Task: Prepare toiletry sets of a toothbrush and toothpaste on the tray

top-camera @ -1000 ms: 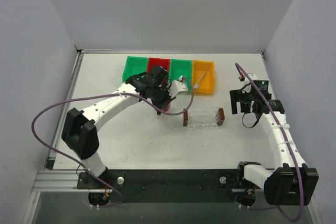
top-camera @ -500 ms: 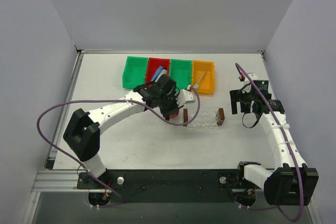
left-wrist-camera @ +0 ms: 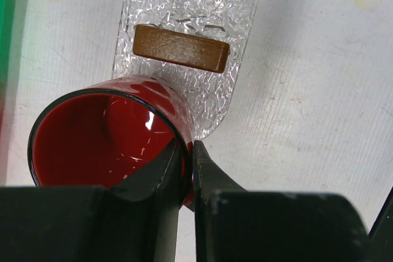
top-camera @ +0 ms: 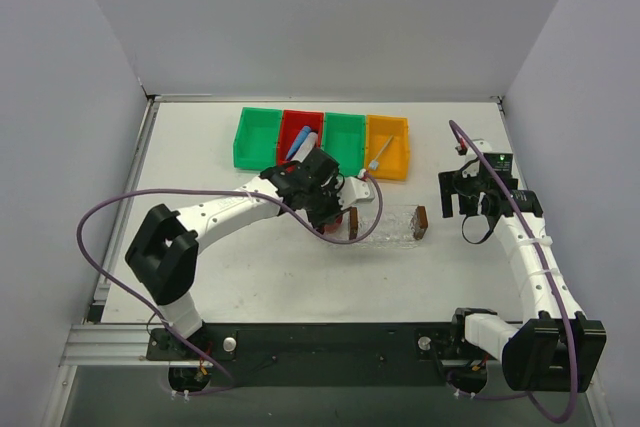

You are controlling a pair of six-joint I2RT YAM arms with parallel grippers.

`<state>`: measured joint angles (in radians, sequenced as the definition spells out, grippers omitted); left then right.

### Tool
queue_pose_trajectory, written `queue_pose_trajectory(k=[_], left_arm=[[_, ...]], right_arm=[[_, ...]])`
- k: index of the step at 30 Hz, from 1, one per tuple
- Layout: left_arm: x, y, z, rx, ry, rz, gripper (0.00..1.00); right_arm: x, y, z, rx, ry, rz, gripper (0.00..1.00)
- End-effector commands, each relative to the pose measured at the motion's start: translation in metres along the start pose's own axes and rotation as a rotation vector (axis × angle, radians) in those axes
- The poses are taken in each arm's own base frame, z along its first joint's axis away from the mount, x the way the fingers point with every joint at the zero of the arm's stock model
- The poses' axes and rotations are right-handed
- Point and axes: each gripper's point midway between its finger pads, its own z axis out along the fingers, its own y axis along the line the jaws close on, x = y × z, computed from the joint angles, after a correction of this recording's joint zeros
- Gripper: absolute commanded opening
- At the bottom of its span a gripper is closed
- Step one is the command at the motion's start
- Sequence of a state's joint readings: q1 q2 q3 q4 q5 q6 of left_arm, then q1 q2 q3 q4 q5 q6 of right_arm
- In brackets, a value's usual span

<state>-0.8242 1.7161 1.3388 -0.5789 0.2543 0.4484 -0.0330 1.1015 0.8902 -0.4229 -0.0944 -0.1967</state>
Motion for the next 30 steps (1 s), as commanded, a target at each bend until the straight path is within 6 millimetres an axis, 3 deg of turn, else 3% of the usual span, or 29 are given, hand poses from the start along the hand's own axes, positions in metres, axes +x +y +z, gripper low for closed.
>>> queue_pose_trajectory(k=[1, 30], left_arm=[[-0.024, 0.001, 0.002, 0.006, -0.09, 0.035, 0.0], [-0.002, -0.012, 0.014, 0.091, -0.025, 0.197, 0.0]], right_arm=[[0.002, -0.001, 0.0, 0.004, -0.005, -0.005, 0.85], [0.003, -0.002, 0.0, 0.001, -0.002, -0.002, 0.85]])
